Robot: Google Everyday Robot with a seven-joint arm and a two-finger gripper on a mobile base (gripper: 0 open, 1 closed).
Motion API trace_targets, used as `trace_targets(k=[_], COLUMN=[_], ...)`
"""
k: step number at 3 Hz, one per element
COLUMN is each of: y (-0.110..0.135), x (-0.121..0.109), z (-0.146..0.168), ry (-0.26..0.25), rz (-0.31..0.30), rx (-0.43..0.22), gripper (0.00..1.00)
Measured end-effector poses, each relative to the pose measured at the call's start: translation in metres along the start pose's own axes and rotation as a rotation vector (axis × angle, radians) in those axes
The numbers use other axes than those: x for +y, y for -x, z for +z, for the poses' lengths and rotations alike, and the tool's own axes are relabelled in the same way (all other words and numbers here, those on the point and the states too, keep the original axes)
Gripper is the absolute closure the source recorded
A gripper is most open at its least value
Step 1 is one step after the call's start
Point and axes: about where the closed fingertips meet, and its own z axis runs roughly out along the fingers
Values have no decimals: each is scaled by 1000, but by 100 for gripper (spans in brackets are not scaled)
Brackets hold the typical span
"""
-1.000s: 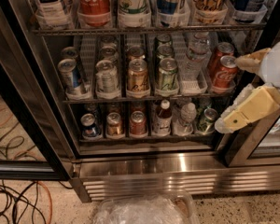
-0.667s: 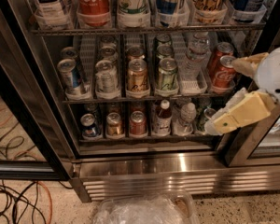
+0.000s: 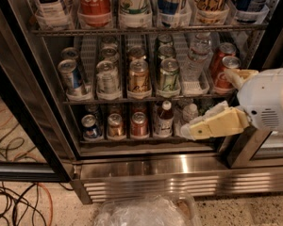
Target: Pick 7up can from middle shelf of fridge
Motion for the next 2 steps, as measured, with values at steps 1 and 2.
trace_targets(k=[1, 2], y=[1, 5], x=[12, 19], z=[31, 61], ry=[-36, -77], rz=[66, 129], rx=[-81, -141], gripper=[0, 0])
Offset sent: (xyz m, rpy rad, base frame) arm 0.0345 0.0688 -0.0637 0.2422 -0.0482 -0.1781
